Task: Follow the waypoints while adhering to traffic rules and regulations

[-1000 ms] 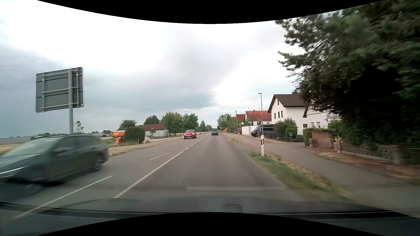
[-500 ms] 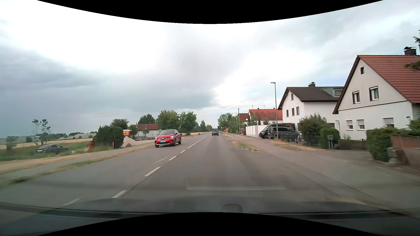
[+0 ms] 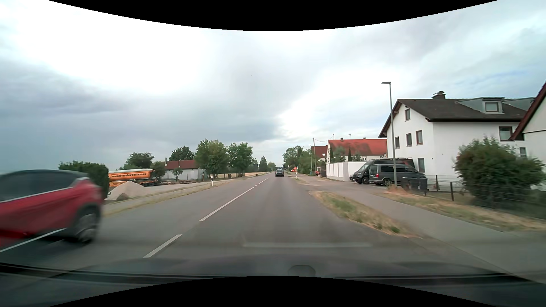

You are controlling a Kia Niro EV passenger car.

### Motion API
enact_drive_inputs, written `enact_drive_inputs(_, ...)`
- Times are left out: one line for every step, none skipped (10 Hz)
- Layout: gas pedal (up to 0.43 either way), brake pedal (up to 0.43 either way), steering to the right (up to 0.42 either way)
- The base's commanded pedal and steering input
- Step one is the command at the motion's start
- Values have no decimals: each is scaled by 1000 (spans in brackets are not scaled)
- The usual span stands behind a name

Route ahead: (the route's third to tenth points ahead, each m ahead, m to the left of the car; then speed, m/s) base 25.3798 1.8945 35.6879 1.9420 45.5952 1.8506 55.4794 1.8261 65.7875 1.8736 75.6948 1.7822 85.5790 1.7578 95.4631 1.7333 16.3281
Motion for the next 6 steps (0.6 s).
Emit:
enact_drive_inputs(189,0,-1)
enact_drive_inputs(189,0,-1)
enact_drive_inputs(189,0,-2)
enact_drive_inputs(189,0,-2)
enact_drive_inputs(189,0,-2)
enact_drive_inputs(189,0,-2)
